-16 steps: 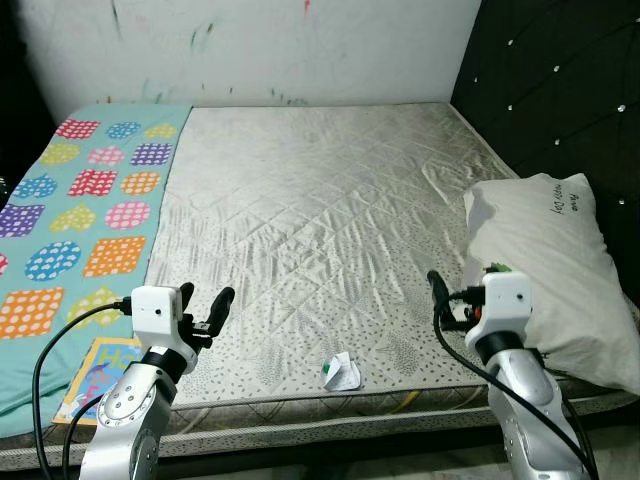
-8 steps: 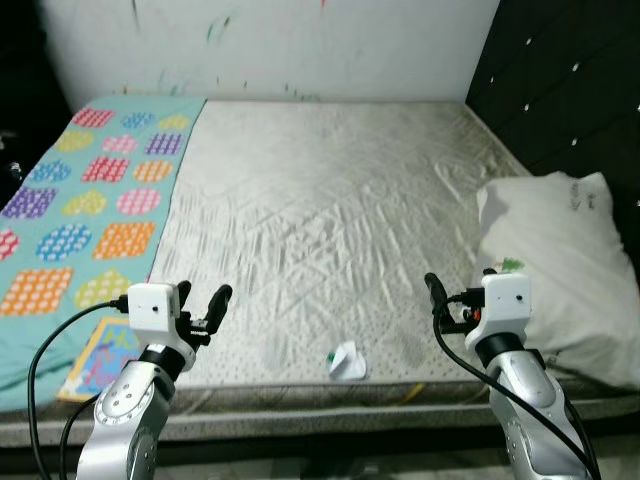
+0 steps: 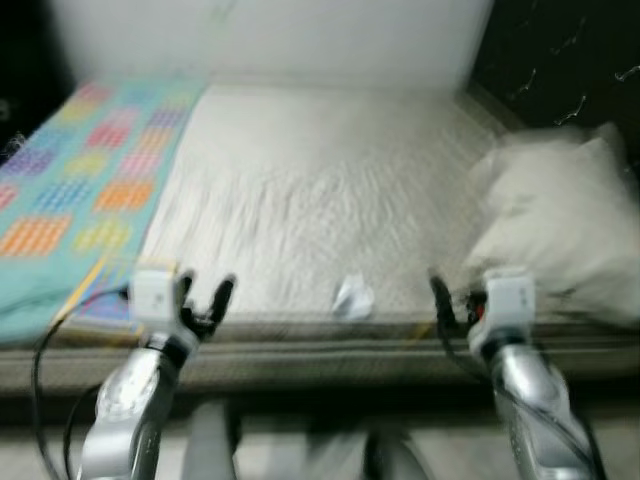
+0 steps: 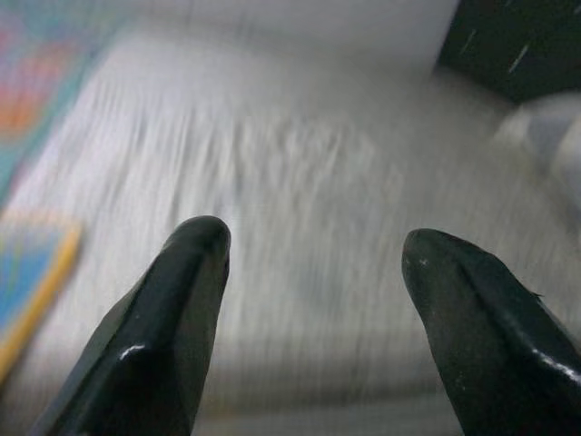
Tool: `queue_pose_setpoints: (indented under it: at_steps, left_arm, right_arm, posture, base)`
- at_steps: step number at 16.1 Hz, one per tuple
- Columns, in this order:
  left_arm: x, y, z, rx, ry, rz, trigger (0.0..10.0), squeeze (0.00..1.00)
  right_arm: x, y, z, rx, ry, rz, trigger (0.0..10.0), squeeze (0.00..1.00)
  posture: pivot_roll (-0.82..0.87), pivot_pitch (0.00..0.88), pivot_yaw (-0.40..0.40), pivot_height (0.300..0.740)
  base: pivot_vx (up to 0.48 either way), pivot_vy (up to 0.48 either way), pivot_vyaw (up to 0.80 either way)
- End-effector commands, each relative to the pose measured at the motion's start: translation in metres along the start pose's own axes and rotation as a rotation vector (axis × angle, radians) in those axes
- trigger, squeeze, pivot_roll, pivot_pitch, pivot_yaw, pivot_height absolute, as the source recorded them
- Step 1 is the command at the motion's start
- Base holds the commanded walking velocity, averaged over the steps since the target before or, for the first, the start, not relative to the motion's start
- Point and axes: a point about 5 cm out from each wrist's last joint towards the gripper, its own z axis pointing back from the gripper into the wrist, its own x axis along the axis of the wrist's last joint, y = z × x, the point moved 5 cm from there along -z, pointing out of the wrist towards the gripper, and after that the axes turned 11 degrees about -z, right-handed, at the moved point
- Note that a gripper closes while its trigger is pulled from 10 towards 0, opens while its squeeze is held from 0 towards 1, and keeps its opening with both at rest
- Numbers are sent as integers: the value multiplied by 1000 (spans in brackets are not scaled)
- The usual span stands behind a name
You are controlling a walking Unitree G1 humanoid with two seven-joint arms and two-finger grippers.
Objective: Clean up the room
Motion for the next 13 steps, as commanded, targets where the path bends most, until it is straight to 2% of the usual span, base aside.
queue_pose_setpoints:
  at_steps: [1,6,9,13]
  left_arm:
    - [10,3,-3,6,-29,3,10000,0]
    - [11,3,-3,0,-39,26,10000,0]
    - [11,2,-2,-9,-39,31,10000,0]
    - [10,0,-2,-16,-33,32,10000,0]
  right_arm:
    - [0,3,-1,17,2,9,10000,0]
    - [3,4,-3,33,-3,24,10000,0]
    - [4,11,-4,69,-8,47,10000,0]
    - [4,12,-4,76,-8,53,10000,0]
  posture:
    - [-44,10,-36,582]
    - [-45,15,-43,582]
    - [-46,21,-43,582]
    - [-49,29,-41,582]
  base:
    - [0,0,0]
    - [0,0,0]
    - [285,0,0]
    - [338,0,0]
